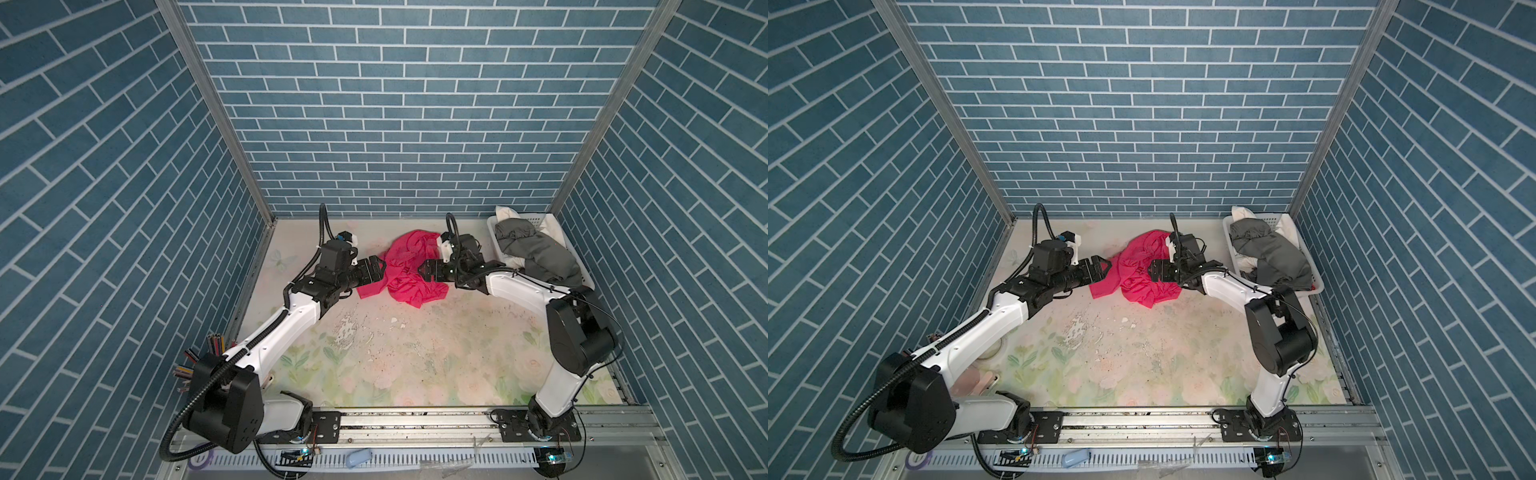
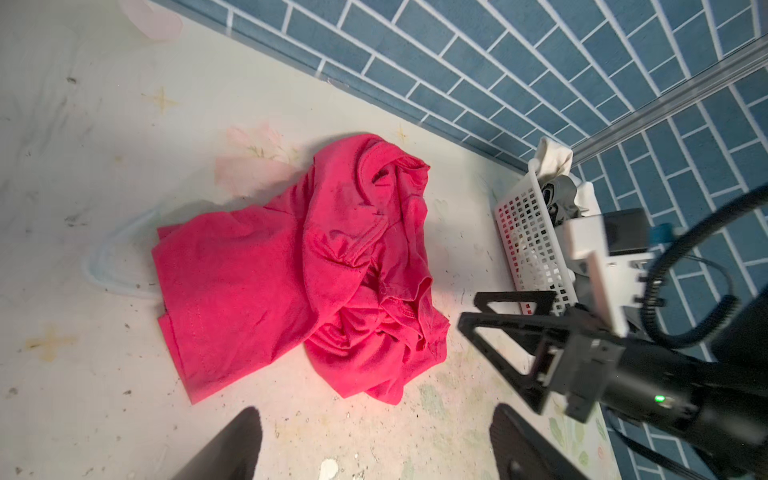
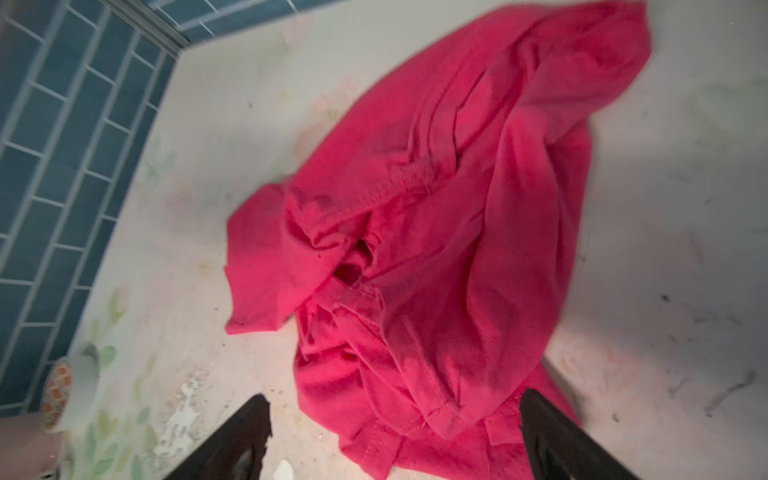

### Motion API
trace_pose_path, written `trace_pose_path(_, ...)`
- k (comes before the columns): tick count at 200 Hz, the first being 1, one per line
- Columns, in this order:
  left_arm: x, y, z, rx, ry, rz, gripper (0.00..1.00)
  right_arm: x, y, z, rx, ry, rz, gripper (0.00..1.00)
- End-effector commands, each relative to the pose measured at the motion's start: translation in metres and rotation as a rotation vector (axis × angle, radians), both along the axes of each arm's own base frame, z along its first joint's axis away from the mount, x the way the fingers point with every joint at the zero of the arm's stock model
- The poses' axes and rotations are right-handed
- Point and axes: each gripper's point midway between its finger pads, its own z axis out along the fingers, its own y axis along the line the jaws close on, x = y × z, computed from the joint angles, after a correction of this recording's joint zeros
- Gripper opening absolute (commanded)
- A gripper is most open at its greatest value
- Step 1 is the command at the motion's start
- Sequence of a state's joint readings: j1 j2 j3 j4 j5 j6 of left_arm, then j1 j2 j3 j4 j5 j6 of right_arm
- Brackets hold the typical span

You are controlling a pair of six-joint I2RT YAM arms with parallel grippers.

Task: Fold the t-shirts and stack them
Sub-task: 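Regrasp the magenta shirt with the right gripper and lift it high to shake it out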

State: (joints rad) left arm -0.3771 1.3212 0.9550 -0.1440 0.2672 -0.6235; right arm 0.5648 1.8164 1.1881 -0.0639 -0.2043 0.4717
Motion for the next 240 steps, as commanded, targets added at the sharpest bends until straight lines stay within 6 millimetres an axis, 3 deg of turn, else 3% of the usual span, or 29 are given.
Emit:
trace_pose_path(1,-0.002,-0.002,0.006,-0.054,-0.013,-0.006,0.88,0.014,0.005,-0.022,-0.065,-0.014,-0.026,0.90)
trace_pose_path(27,-0.008,-0.001,0.001,-0.054,-0.007,-0.010,0.88,0.022,0.020,-0.028,-0.083,-0.025,-0.019,0.80)
trace_pose_path(54,-0.012,0.000,-0.006,-0.056,0.001,-0.010,0.88,0.033,0.014,-0.035,-0.141,-0.046,-0.070,0.65)
trace_pose_path(68,-0.013,-0.002,-0.010,-0.067,0.009,-0.015,0.88,0.039,0.013,-0.035,-0.160,-0.061,-0.081,0.46)
trace_pose_path(76,-0.012,-0.003,-0.011,-0.076,0.013,-0.020,0.88,0.042,0.012,-0.032,-0.168,-0.073,-0.087,0.37)
trace_pose_path(90,-0.012,-0.006,-0.011,-0.086,0.019,-0.032,0.88,0.048,0.013,-0.023,-0.184,-0.098,-0.086,0.33)
trace_pose_path(101,-0.012,-0.008,-0.011,-0.087,0.017,-0.036,0.88,0.053,0.011,-0.014,-0.202,-0.119,-0.094,0.12)
trace_pose_path(112,-0.011,-0.007,-0.010,-0.087,0.014,-0.035,0.88,0.058,0.007,-0.004,-0.232,-0.142,-0.108,0.01)
trace_pose_path(126,-0.011,-0.007,-0.010,-0.086,0.014,-0.035,0.88,0.065,0.000,0.014,-0.262,-0.184,-0.113,0.00)
trace_pose_path(140,-0.011,-0.008,-0.010,-0.088,0.015,-0.036,0.88,0.072,-0.009,0.046,-0.270,-0.232,-0.118,0.00)
trace_pose_path(168,-0.009,-0.013,-0.006,-0.105,0.006,-0.052,0.88,0.075,-0.021,0.157,-0.185,-0.442,-0.105,0.00)
trace_pose_path(185,-0.006,-0.019,-0.002,-0.124,-0.006,-0.064,0.88,0.063,-0.019,0.239,-0.103,-0.616,-0.064,0.00)
trace_pose_path(203,-0.004,-0.026,0.005,-0.152,-0.015,-0.083,0.88,0.049,-0.018,0.305,-0.044,-0.728,-0.027,0.00)
trace_pose_path(240,-0.008,-0.039,0.021,-0.180,-0.061,-0.121,0.88,0.013,-0.007,0.402,0.119,-0.877,0.092,0.00)
